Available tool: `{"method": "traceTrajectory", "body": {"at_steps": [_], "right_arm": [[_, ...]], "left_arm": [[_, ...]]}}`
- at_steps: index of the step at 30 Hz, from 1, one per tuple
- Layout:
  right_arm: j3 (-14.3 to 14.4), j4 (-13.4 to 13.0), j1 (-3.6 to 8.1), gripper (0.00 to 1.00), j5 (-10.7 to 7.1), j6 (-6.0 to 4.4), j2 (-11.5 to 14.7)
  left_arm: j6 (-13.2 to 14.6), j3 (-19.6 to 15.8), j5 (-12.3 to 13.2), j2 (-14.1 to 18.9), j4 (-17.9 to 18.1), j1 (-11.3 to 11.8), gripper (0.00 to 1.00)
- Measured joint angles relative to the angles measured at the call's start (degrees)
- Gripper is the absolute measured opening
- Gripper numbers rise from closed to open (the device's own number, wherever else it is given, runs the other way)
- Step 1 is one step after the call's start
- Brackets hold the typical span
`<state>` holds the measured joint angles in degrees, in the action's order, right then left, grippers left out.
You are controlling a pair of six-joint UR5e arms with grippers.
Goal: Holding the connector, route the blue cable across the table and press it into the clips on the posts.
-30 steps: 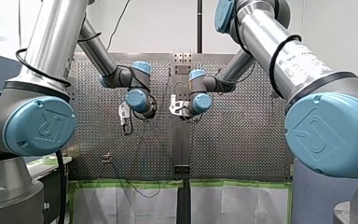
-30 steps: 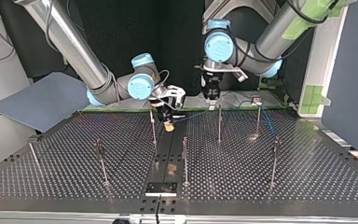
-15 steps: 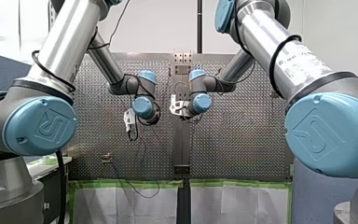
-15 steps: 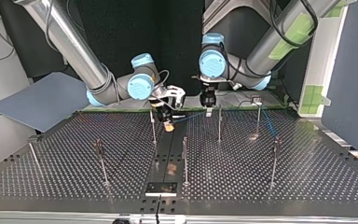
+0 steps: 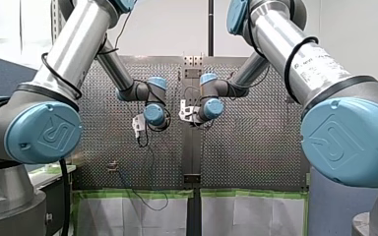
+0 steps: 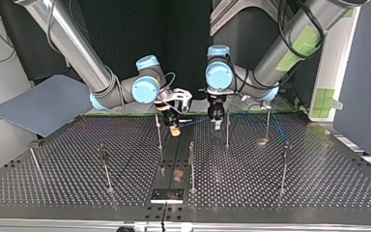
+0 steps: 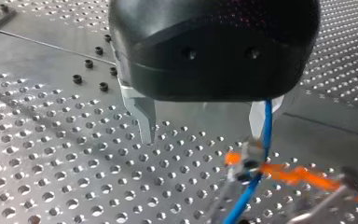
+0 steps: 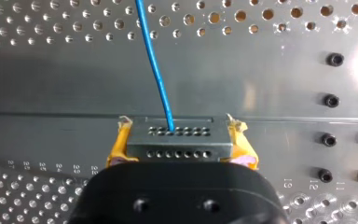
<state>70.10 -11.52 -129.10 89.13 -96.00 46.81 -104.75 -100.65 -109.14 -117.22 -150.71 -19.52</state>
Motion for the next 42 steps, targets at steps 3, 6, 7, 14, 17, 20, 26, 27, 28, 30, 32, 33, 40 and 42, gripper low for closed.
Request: {"method": "traceTrajectory", "body": {"at_steps": [3, 6, 7, 14, 17, 20, 26, 27, 28, 30, 32, 33, 40, 42], "right_arm": [[0.0, 0.0, 0.02, 0.0, 0.0, 0.0, 0.0], [0.0, 0.0, 0.02, 0.0, 0.02, -0.02, 0.0], [0.0, 0.0, 0.02, 0.0, 0.04, -0.05, 0.0], [0.0, -0.1, -0.03, 0.0, -0.11, -0.16, 0.0], [0.0, -0.1, -0.1, 0.0, -0.37, -0.17, 0.0], [0.0, -0.1, -0.13, 0.0, -0.49, -0.17, 0.0], [0.0, 0.0, -0.17, 0.0, -0.6, -0.17, 0.0], [0.0, 0.0, -0.17, 0.0, -0.61, -0.18, 0.0], [0.0, 0.0, -0.16, 0.0, -0.61, -0.17, 0.0], [0.0, 0.0, -0.16, 0.0, -0.61, -0.18, 0.0], [0.0, 0.0, -0.15, 0.0, -0.62, -0.19, 0.0], [0.0, 0.0, -0.13, 0.0, -0.62, -0.19, 0.0], [0.0, 0.0, 0.01, 0.0, -0.65, -0.23, 0.0], [0.0, 0.0, 0.09, 0.0, -0.67, -0.24, 0.0]], "left_arm": [[-0.1, 0.2, 0.9, 0.0, 0.1, 0.3, 1.0], [-0.3, 0.2, 1.6, 0.0, 0.2, 0.4, 1.0], [-0.5, 0.3, 1.8, -0.1, 0.2, 0.4, 1.0], [-1.7, 1.6, 3.6, -2.9, 0.6, 0.8, 1.0], [-2.8, 2.6, 3.9, -4.2, 0.7, 0.9, 1.0], [-2.8, 3.3, 3.0, -4.7, -0.2, 0.9, 1.0], [-2.3, 3.6, 1.2, -4.8, -0.8, 0.1, 0.53], [-2.2, 3.6, 0.9, -4.8, -0.8, 0.0, 0.36], [-2.1, 3.6, 0.7, -4.8, -0.9, -0.1, 0.36], [-1.8, 3.6, 0.0, -4.8, -1.1, -0.4, 0.0], [-1.8, 3.6, -0.9, -4.8, -1.4, -0.5, 0.0], [-1.8, 3.6, -1.6, -4.8, -1.6, -0.6, 0.0], [-2.9, 3.6, -3.2, -4.5, -2.2, -1.1, 0.0], [-3.1, 3.6, -3.3, -4.1, -2.4, -1.3, 0.0]]}}
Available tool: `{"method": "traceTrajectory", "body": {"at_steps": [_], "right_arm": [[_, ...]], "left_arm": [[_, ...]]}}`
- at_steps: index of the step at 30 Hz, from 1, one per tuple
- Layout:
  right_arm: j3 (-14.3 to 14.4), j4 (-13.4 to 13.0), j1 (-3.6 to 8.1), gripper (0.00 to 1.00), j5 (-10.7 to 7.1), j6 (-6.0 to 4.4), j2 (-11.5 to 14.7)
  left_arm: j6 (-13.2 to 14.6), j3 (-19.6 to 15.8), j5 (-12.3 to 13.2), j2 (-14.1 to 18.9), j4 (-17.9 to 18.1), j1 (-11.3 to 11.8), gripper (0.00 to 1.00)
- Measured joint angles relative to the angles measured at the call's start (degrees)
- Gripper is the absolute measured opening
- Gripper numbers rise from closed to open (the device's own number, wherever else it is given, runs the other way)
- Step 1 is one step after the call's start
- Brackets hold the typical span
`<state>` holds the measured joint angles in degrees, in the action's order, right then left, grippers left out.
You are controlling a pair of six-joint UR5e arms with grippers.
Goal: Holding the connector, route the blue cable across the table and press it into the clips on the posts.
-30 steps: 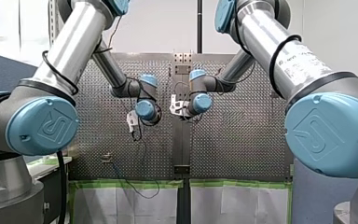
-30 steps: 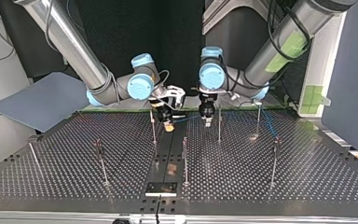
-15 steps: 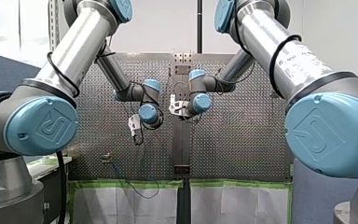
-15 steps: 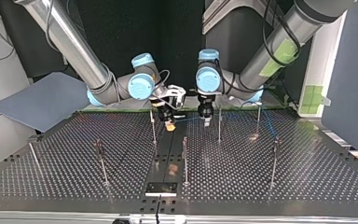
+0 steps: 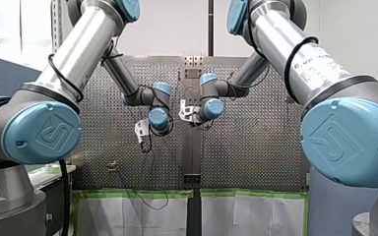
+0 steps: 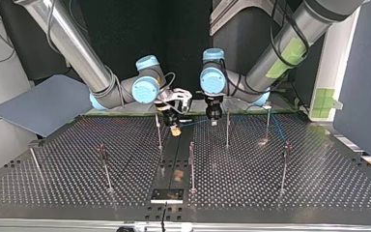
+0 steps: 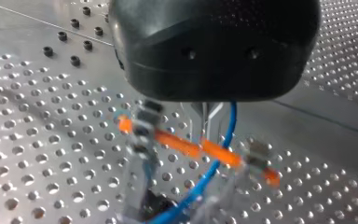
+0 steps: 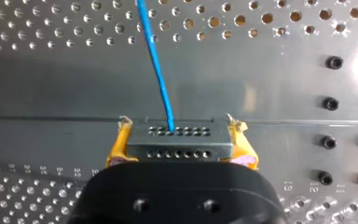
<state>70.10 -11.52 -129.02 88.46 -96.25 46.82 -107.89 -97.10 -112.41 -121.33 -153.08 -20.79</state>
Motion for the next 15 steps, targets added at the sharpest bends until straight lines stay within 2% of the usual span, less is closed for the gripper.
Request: {"method": "traceTrajectory", "body": {"at_steps": [7, 15], "right_arm": [[0.0, 0.1, 0.1, 0.0, -0.18, -0.14, 1.2], [0.0, 0.8, 0.51, 0.0, -1.14, -1.92, 5.4]], "left_arm": [[-0.6, 0.0, -0.1, 2.7, -0.9, -0.7, 0.0], [-1.1, -0.8, -1.8, 6.6, -3.8, -1.6, 0.0]]}}
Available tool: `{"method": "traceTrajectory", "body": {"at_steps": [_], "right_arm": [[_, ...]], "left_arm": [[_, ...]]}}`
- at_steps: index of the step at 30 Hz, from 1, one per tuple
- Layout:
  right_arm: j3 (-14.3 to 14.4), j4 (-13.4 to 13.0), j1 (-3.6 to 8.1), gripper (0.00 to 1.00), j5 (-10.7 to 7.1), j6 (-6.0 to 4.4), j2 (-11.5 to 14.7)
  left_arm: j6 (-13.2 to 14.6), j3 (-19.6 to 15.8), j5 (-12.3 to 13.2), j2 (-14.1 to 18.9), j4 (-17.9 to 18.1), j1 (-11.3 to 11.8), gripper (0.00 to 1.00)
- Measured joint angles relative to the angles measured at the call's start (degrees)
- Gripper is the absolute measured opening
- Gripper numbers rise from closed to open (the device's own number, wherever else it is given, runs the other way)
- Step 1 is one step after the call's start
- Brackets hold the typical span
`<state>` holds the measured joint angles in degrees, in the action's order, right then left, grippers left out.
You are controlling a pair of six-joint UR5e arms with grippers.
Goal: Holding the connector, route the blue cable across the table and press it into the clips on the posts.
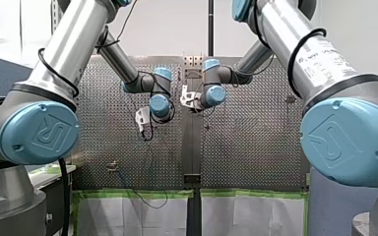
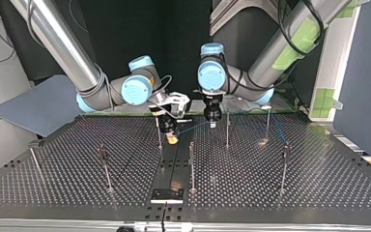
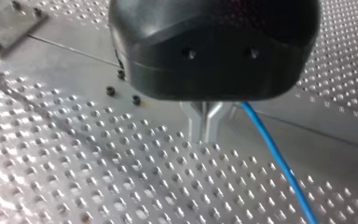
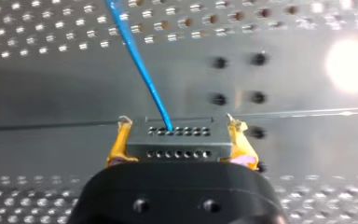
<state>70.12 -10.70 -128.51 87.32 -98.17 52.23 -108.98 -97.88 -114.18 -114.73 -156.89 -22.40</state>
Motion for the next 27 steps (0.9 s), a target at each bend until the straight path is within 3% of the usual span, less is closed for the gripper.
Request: {"method": "traceTrajectory", "body": {"at_steps": [7, 13, 20, 27], "right_arm": [[0.3, 2.6, 0.74, 0.0, -0.04, -0.89, 3.7], [2.2, 3.1, 1.57, 0.0, -0.03, -1.57, 6.5], [5.0, 4.3, 1.84, 0.0, -0.03, -1.4, 10.0], [5.6, 5.3, 1.53, 0.0, -0.04, -1.2, 13.6]], "left_arm": [[-0.9, -1.3, -0.2, 3.4, -0.9, -0.1, 0.0], [-0.3, -1.3, -0.2, 6.6, -3.1, -0.3, 0.0], [0.0, -1.3, 0.4, 9.9, -3.9, -1.0, 0.0], [0.3, -1.3, 0.7, 13.4, -4.8, -2.1, 0.0]]}}
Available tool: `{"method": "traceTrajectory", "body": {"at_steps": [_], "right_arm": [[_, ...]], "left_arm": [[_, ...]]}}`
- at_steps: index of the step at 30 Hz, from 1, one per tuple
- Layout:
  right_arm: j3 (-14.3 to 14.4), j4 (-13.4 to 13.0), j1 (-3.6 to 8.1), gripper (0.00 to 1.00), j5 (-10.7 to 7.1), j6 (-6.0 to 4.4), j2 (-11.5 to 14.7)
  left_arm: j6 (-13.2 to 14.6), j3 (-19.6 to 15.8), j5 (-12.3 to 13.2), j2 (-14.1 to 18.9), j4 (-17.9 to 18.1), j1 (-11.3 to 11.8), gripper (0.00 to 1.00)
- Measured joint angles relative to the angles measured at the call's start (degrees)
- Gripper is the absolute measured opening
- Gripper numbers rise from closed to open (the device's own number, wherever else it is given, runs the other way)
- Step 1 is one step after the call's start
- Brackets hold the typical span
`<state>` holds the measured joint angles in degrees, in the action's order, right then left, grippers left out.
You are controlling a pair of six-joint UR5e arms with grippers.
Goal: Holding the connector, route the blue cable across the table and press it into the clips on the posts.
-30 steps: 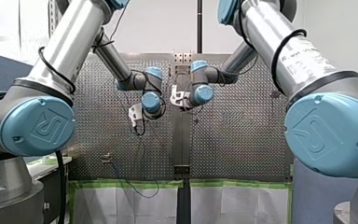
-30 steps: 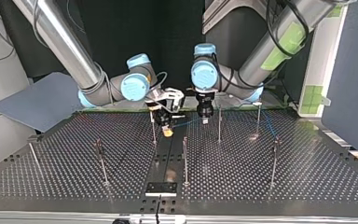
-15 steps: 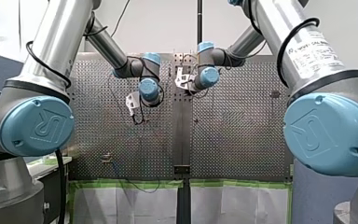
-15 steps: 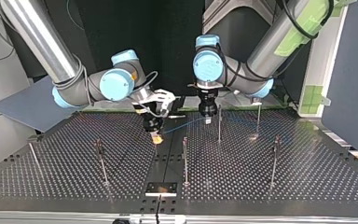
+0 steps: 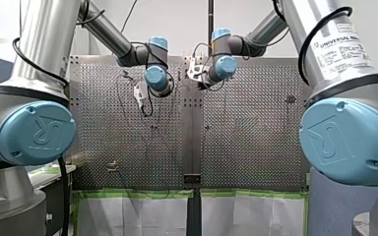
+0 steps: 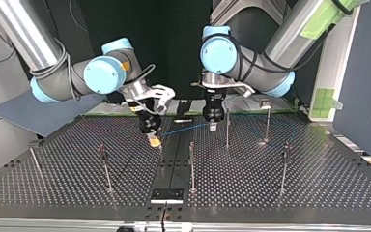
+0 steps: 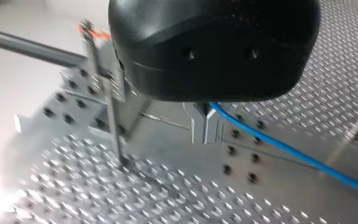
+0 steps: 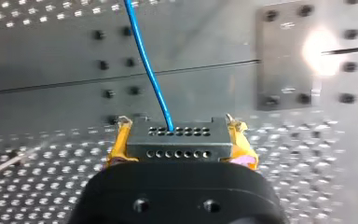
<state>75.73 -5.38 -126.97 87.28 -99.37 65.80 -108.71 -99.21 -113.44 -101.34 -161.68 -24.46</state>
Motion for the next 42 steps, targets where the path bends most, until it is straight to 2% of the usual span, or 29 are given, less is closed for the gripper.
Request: {"method": "traceTrajectory", "body": {"at_steps": [11, 18, 25, 30, 35, 42], "right_arm": [[0.0, 1.1, -0.48, 0.0, -0.04, 0.09, 5.2], [0.0, 1.3, -0.51, 0.0, -0.23, 0.12, 6.0], [0.0, 1.3, -0.31, 0.0, -0.73, 0.14, 4.9], [-0.3, 1.2, 0.36, 0.0, -2.8, -0.03, 4.6], [-0.9, 1.2, 1.08, 0.0, -4.56, -0.27, 4.5], [-1.4, 1.2, 2.15, 0.0, -6.45, -0.62, 4.3]], "left_arm": [[1.1, 0.0, 0.8, 5.1, -1.0, -1.4, 0.0], [1.9, 0.0, 2.6, 8.0, -0.9, -1.7, 0.0], [2.0, 1.8, 4.5, 5.9, -0.9, -1.8, 0.0], [1.3, 2.4, 3.9, 3.8, -0.3, -1.5, 0.0], [1.2, 2.4, 3.4, 3.4, 0.3, -0.8, 0.0], [1.2, 3.3, 4.6, 3.1, 3.0, 0.3, 0.0]]}}
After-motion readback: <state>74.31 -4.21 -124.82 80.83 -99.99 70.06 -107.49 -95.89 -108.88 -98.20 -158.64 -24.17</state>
